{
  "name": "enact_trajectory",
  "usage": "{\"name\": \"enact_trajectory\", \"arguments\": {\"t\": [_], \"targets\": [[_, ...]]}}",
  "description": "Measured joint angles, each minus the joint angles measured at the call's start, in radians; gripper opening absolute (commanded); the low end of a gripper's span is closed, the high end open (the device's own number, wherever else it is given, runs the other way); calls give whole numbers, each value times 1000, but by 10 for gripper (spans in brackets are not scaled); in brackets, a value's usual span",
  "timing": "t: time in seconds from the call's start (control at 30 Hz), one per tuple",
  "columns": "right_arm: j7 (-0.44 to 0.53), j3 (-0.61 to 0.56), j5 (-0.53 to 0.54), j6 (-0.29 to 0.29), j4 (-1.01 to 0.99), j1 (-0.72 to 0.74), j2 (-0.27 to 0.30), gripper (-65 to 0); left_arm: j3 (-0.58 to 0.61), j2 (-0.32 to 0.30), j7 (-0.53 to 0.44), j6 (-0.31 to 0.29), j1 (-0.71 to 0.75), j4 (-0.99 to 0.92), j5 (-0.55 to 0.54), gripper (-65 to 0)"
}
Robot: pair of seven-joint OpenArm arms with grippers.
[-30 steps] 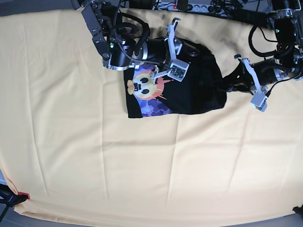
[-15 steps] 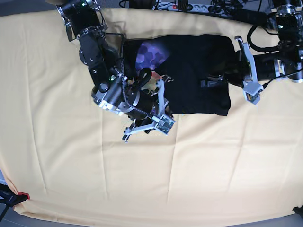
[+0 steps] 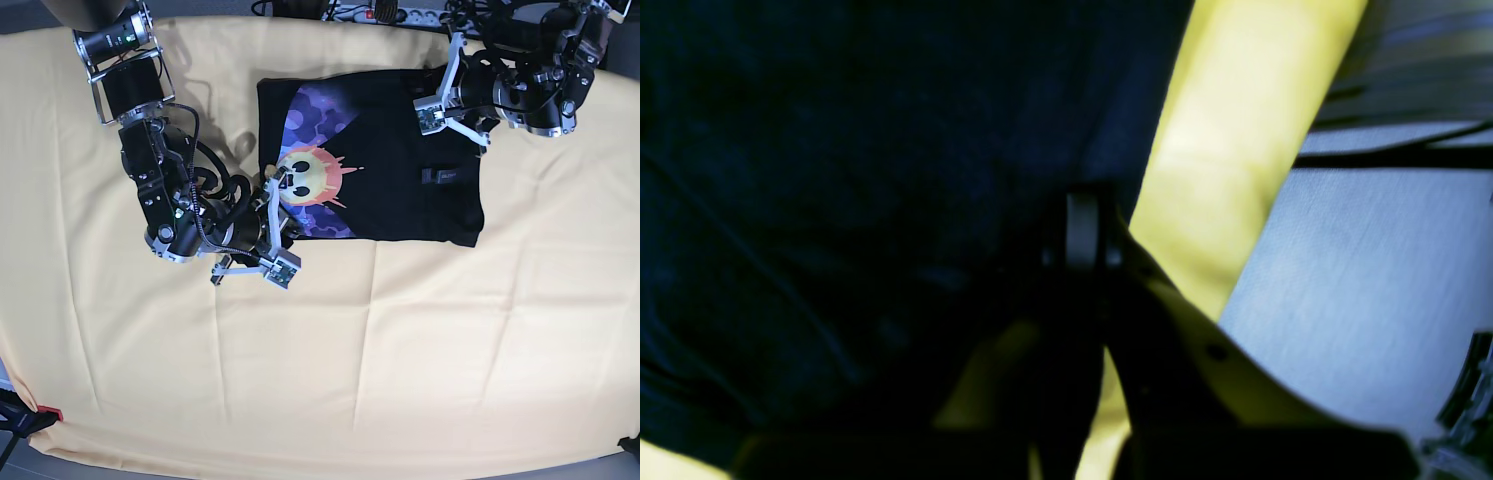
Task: Fold the T-shirt properly
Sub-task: 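Pull the flipped shirt's corners with both grippers to square it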
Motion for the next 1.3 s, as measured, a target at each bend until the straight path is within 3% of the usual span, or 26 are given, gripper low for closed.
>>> {"name": "enact_trajectory", "arguments": {"t": [0.2, 0.43, 0.63, 0.7, 0.8, 0.87, 0.93, 1.0, 1.17, 1.27, 1.3], "targets": [[-181, 2, 237, -4, 2, -5, 17, -650, 5, -11, -121, 42, -73, -70, 87, -650], [-141, 15, 277, -11, 57, -146, 19, -650, 9, -4, -454, 18, -232, -328, 206, -650], [-167, 7, 262, -10, 242, -287, 16, -650, 8, 100, -622, 45, -388, -547, 270, -650], [-172, 6, 262, -48, 319, -348, 17, -650, 8, 141, -645, 48, -444, -612, 294, -650], [-132, 5, 191, -49, 395, -435, 10, -650, 6, 187, -640, 49, -502, -645, 296, -650], [-109, 5, 145, -79, 415, -461, -16, -650, 6, 200, -640, 40, -528, -645, 239, -650], [-107, 6, 109, -96, 441, -465, -50, -650, 6, 198, -605, -13, -561, -638, 180, -650], [-93, 26, 87, -95, 487, -463, -77, -650, 6, 179, -511, -13, -589, -601, 120, -650], [-81, 160, 84, -98, 636, -460, -68, -650, 5, 60, -233, -17, -602, -487, -154, -650], [-66, 257, 149, -100, 655, -460, -70, -650, 6, 7, -81, -17, -602, -453, -327, -650], [-54, 277, 166, -66, 655, -460, -69, -650, 5, -3, -39, -15, -602, -443, -390, -650]]}}
